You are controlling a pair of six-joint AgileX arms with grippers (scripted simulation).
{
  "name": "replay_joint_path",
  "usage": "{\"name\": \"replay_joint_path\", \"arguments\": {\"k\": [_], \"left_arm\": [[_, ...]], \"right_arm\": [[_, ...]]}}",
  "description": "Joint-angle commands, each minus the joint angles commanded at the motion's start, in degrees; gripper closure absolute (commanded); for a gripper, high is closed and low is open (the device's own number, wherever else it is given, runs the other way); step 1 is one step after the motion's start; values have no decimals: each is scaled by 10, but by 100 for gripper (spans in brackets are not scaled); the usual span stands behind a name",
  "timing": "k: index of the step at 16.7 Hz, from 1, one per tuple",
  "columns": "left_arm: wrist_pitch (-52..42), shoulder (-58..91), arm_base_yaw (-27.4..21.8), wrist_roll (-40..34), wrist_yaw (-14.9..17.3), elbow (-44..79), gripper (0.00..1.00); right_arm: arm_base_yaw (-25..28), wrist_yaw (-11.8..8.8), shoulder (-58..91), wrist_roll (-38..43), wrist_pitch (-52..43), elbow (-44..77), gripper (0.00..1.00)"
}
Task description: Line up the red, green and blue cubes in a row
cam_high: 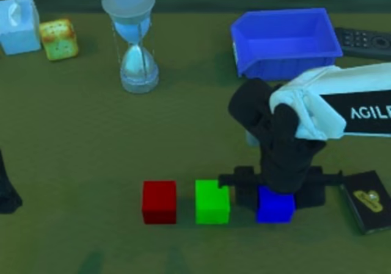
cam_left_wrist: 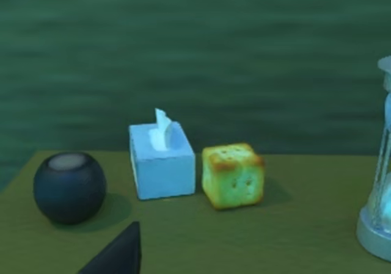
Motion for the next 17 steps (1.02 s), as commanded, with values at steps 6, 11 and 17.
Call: {"name": "replay_joint_path", "arguments": {"k": [6,11,17], "left_arm": [[0,0,0,0,0,0,0],[0,0,0,0,0,0,0],[0,0,0,0,0,0,0]], "right_arm": [[0,0,0,0,0,0,17],[0,0,0,0,0,0,0],[-1,0,-1,0,0,0,0]]}}
